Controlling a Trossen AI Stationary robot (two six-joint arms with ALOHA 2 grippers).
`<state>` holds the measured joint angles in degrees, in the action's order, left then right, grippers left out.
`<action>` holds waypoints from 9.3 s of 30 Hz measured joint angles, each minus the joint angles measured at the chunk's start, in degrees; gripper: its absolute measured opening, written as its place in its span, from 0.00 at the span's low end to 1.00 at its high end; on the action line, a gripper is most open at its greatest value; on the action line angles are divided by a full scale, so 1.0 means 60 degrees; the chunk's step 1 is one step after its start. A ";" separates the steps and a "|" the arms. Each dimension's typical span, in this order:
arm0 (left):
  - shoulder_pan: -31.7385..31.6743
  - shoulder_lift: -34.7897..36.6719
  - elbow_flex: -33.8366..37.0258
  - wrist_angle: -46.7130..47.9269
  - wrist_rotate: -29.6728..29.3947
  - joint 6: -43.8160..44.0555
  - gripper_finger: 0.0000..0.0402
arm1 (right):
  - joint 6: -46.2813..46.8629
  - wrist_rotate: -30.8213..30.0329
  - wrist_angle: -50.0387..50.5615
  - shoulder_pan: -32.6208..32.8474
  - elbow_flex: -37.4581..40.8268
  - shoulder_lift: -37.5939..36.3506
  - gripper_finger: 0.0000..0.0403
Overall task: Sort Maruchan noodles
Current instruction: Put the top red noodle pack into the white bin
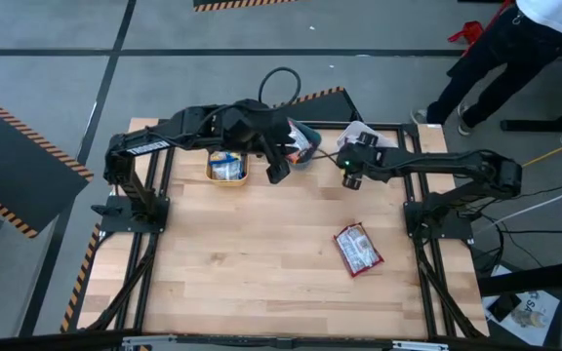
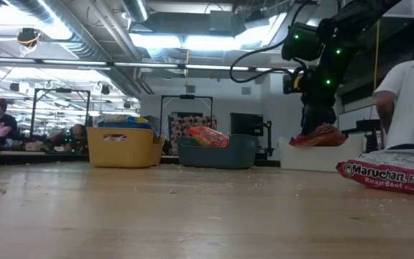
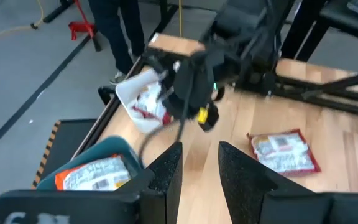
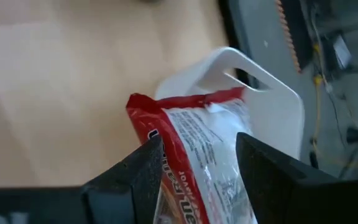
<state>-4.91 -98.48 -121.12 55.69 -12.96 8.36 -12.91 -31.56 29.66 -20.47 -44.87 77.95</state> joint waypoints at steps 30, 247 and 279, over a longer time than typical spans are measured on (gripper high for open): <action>-0.0010 -0.0007 0.0000 0.0929 -0.0009 -0.0272 0.24 | 0.0102 0.3113 0.1930 -0.1207 -0.0833 -0.0109 0.47; -0.1352 -0.0011 -0.0007 0.2849 -0.0151 -0.2775 0.24 | 0.2084 0.2082 0.2286 -0.1842 -0.1005 0.0820 0.00; -0.1442 -0.0011 -0.0007 0.2866 -0.0154 -0.3371 0.24 | 0.3577 -0.1021 0.3667 -0.1842 -0.1008 0.2248 0.00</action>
<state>-13.57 -98.54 -121.16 72.88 -13.89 -11.87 8.55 -37.69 51.66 -31.53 -50.92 91.44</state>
